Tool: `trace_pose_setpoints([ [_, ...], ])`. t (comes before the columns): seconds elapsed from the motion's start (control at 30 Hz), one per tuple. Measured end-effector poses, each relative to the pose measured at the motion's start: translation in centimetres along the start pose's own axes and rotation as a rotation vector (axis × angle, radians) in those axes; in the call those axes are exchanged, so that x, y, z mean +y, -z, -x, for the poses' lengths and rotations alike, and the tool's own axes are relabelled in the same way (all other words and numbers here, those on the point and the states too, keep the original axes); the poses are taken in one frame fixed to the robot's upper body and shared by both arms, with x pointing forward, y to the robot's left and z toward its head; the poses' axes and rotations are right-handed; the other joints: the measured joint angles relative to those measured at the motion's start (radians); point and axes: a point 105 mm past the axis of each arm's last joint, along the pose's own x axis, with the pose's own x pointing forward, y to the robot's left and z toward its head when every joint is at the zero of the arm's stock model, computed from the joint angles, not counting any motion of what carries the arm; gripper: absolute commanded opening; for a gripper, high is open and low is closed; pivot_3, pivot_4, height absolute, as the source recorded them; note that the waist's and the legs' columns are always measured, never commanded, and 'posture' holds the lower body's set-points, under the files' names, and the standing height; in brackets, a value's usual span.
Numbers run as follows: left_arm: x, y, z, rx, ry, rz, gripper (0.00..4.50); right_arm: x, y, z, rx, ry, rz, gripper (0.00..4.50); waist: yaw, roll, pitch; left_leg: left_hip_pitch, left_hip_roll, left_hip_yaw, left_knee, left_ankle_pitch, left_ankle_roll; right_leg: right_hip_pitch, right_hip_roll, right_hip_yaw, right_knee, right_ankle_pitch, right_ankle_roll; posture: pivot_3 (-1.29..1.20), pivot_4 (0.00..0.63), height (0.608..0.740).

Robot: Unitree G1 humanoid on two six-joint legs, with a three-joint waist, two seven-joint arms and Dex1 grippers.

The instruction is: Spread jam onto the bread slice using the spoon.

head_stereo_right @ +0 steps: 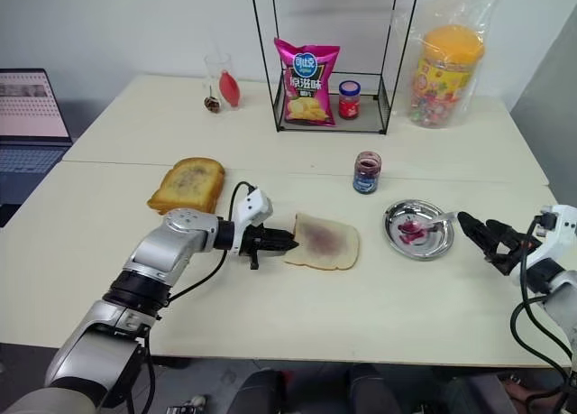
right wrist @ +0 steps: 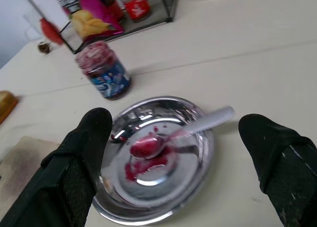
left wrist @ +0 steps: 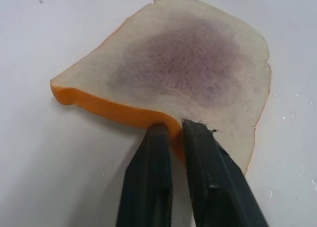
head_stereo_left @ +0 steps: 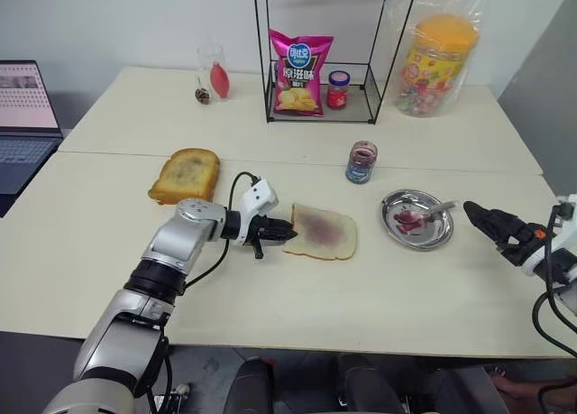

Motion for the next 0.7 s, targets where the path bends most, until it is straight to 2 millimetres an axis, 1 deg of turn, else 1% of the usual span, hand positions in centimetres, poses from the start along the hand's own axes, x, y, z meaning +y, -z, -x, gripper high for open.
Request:
trace_pose_setpoints([
  [0.03,0.2,-0.3,1.1,-0.002,-0.012,-0.009,1.62,-0.9,0.2,0.3,-0.007,0.038,-0.047,4.50,-0.004,0.001,0.000,0.000,0.000,0.000,0.000,0.000,0.000,0.000,0.000,0.000,0.000,0.000,0.000,0.00,0.150,0.740],
  [0.13,0.6,-0.6,3.4,0.015,-0.046,-0.027,2.30,-2.1,0.8,0.4,0.000,0.076,-0.130,4.50,-0.014,0.002,-0.001,0.001,0.001,0.000,-0.001,0.000,0.000,0.000,0.001,0.000,0.000,0.000,0.000,0.00,0.150,0.740],
  [0.23,0.1,-0.5,4.3,0.043,-0.038,-0.056,2.91,-2.7,1.5,-0.7,0.011,0.079,-0.217,4.50,-0.019,0.003,-0.001,0.001,0.000,0.001,0.000,0.000,0.000,0.000,0.000,0.001,0.000,0.000,0.000,0.00,0.150,0.740],
  [0.3,-0.1,-0.5,4.7,0.065,-0.035,-0.085,3.38,-3.0,1.5,-1.8,0.006,0.070,-0.275,4.50,-0.022,0.003,-0.001,0.001,0.000,0.002,0.001,0.000,0.000,0.000,0.000,0.002,0.000,0.002,0.000,0.00,0.150,0.740],
  [0.33,-0.2,-0.7,4.8,0.068,-0.034,-0.106,3.48,-3.1,1.4,-2.6,0.003,0.062,-0.313,4.50,-0.023,0.003,-0.001,0.001,0.000,0.002,0.001,0.000,0.000,0.000,0.000,0.002,0.000,0.002,0.000,0.00,0.150,0.740],
  [0.37,-0.4,-1.1,4.8,0.062,-0.031,-0.125,3.70,-3.3,1.4,-3.2,0.001,0.057,-0.343,4.50,-0.022,0.003,-0.001,0.001,0.000,0.002,0.001,0.000,0.001,0.000,0.000,0.002,0.000,0.002,0.000,0.00,0.150,0.740],
  [0.4,-0.8,-1.8,4.6,0.047,-0.018,-0.149,3.96,-3.2,1.3,-4.0,0.002,0.044,-0.372,4.50,-0.022,0.003,-0.001,0.001,0.000,0.002,0.001,0.001,0.001,0.000,0.000,0.002,0.000,0.003,0.000,0.00,0.150,0.740],
  [0.43,-1.1,-2.5,4.5,0.028,-0.007,-0.158,4.14,-3.2,1.5,-4.5,0.007,0.032,-0.396,4.50,-0.022,0.003,-0.001,0.001,0.000,0.002,0.001,0.001,0.001,0.000,0.001,0.001,0.000,0.003,0.000,0.00,0.150,0.740],
  [0.5,-2.3,-4.2,3.8,-0.025,0.042,-0.182,4.49,-3.0,1.6,-5.9,0.015,-0.005,-0.462,4.50,-0.020,0.004,-0.001,0.000,0.000,0.002,0.000,0.001,0.001,0.000,0.001,0.001,0.000,0.003,0.000,0.00,0.150,0.740],
  [0.57,-3.5,-5.6,3.1,-0.071,0.090,-0.211,4.49,-2.6,1.9,-6.8,0.033,-0.036,-0.499,4.50,-0.020,0.004,-0.001,0.000,0.000,0.002,0.000,0.000,0.001,0.000,0.001,0.001,-0.001,0.004,-0.003,0.00,0.150,0.740],
  [0.7,-5.1,-7.1,2.1,-0.129,0.149,-0.211,4.49,-2.0,1.5,-8.1,0.041,-0.094,-0.542,4.50,-0.024,0.004,-0.001,0.000,0.000,0.002,0.000,0.000,0.001,0.000,0.001,0.002,-0.001,0.004,-0.003,0.00,0.150,0.740],
])
